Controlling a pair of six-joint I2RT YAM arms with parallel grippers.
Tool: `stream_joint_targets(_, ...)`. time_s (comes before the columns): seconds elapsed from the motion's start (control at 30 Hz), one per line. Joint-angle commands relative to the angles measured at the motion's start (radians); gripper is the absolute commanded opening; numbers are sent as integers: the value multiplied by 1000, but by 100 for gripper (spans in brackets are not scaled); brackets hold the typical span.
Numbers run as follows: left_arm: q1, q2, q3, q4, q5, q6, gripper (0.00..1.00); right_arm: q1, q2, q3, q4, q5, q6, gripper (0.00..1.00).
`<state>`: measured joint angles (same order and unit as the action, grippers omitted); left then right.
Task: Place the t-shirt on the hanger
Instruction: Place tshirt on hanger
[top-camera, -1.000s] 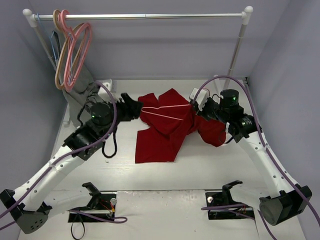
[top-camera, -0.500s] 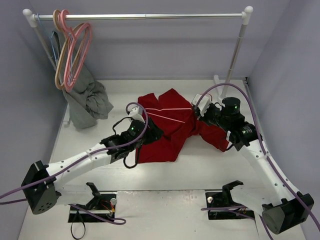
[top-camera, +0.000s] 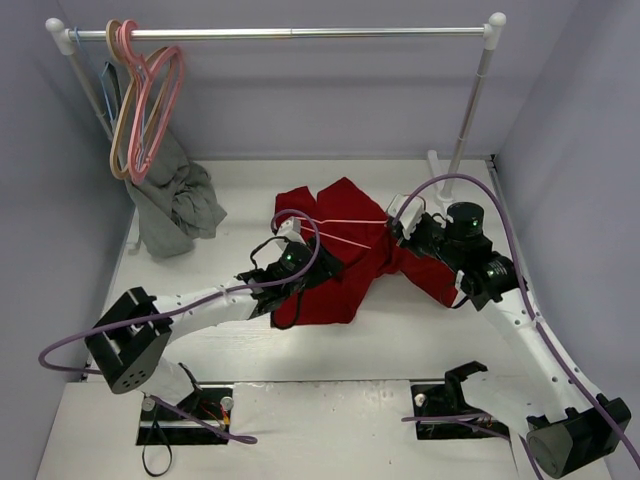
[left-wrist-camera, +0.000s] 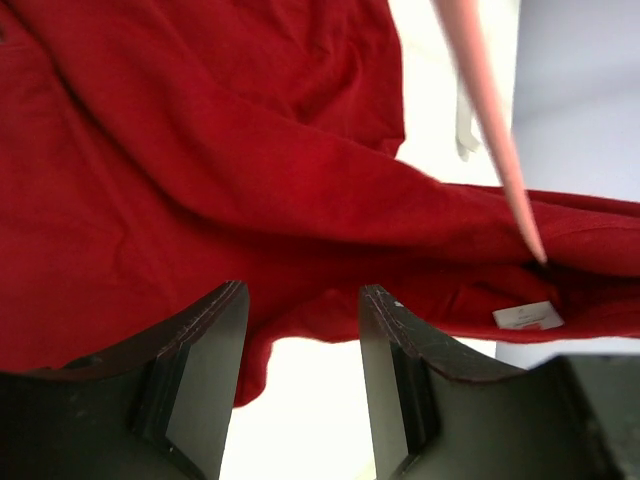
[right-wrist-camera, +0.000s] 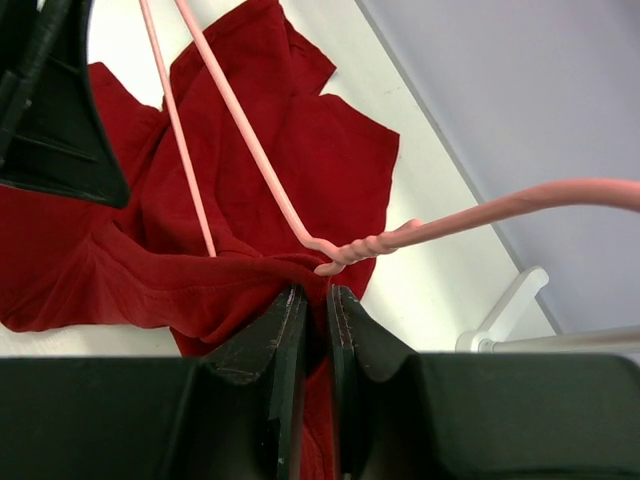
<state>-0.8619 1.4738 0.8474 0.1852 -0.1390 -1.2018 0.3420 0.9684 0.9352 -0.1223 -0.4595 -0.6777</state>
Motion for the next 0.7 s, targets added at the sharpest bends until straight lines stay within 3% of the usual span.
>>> stream_joint_targets(0.0, 6, 13, 35, 169, 9, -10, 47, 3, -23, 5, 98, -30, 13, 0)
stream_joint_targets(0.27, 17, 94, 21, 348, 122, -10, 47, 3, -36, -7, 82, -25, 7, 0)
stream_joint_targets(0.53, 14, 120, -4, 375, 298, -4, 47, 2, -28, 1, 82, -13, -3, 0)
stream_joint_targets(0.67, 3, 56, -37, 327, 303, 34, 47, 0, -31, 4, 76, -5, -8, 0)
